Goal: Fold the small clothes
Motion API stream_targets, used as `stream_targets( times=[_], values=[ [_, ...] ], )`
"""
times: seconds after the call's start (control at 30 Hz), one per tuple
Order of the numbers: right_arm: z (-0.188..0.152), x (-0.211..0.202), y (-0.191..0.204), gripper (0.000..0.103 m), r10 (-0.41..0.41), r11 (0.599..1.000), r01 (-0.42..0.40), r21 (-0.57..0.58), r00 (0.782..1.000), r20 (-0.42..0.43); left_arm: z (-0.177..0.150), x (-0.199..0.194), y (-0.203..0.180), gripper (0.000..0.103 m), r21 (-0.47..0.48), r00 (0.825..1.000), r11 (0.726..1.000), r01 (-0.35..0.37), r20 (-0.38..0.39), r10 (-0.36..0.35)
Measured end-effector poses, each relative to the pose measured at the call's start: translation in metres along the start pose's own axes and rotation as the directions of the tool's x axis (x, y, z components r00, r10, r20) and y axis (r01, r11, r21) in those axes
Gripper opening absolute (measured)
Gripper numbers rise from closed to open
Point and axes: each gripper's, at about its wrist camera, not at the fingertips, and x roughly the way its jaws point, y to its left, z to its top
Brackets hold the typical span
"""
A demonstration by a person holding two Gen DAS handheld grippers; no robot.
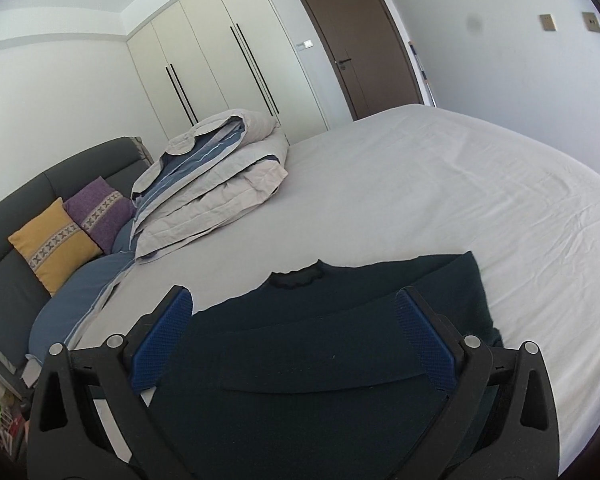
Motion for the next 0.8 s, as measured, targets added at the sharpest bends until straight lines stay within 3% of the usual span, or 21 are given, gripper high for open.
stream_targets(
  times=[0.07,0.13,0.17,0.2,0.27,0.37,0.43,0.53,0.6,0.67,0.8],
  values=[
    [-0.006,0.001,0.01,0.103,0.013,1.0,-0.013,0.002,1.0,-0.017,0.007,0.008,-0.002,0.077,-0.012,1.0,1.0,0.0,0.024,0.0],
    [-0.011,0.002,0.017,0.103,0.016,1.0,-0.016,-0.005,0.999,-0.029,0.014,0.016,-0.004,0.069,-0.021,0.999,1.0,-0.013,0.039,0.014],
    [-0.014,0.002,0.018,0.103,0.017,1.0,-0.017,-0.006,0.999,-0.038,0.017,0.021,-0.004,0.055,-0.032,0.999,0.999,-0.022,0.041,0.024],
    [-0.016,0.002,0.018,0.103,0.017,1.0,-0.017,-0.003,0.999,-0.046,0.018,0.03,-0.007,0.033,-0.048,0.999,0.999,-0.025,0.034,0.026],
    [-0.021,0.0,0.013,0.103,0.016,1.0,-0.016,0.008,0.998,-0.063,0.022,0.04,-0.003,0.009,-0.094,0.999,0.995,-0.034,0.003,0.034],
    [-0.026,0.003,0.003,0.103,0.005,1.0,-0.003,0.022,0.997,-0.083,0.018,0.035,-0.018,0.008,-0.035,0.998,0.998,-0.053,0.03,0.054],
    [-0.03,0.003,-0.006,0.103,0.003,1.0,0.0,0.03,0.996,-0.092,0.01,0.026,-0.043,0.008,0.062,0.997,0.996,-0.058,0.05,0.055],
    [-0.035,0.002,-0.023,0.103,-0.007,0.999,0.012,0.048,0.995,-0.097,-0.013,0.02,-0.096,0.008,0.246,0.998,0.968,-0.05,0.055,0.037],
    [-0.039,-0.002,-0.036,0.103,-0.012,0.997,0.018,0.073,0.996,-0.093,-0.039,0.022,-0.139,0.008,0.382,0.999,0.924,-0.029,0.035,0.017],
    [-0.043,-0.006,-0.05,0.103,-0.016,0.995,0.025,0.098,0.996,-0.091,-0.077,0.027,-0.184,0.008,0.517,1.0,0.856,-0.005,0.006,0.003],
    [-0.051,-0.017,-0.078,0.103,-0.036,0.989,0.048,0.138,0.995,-0.089,-0.181,0.048,-0.259,0.008,0.733,0.995,0.676,0.081,-0.098,-0.012]
  ],
)
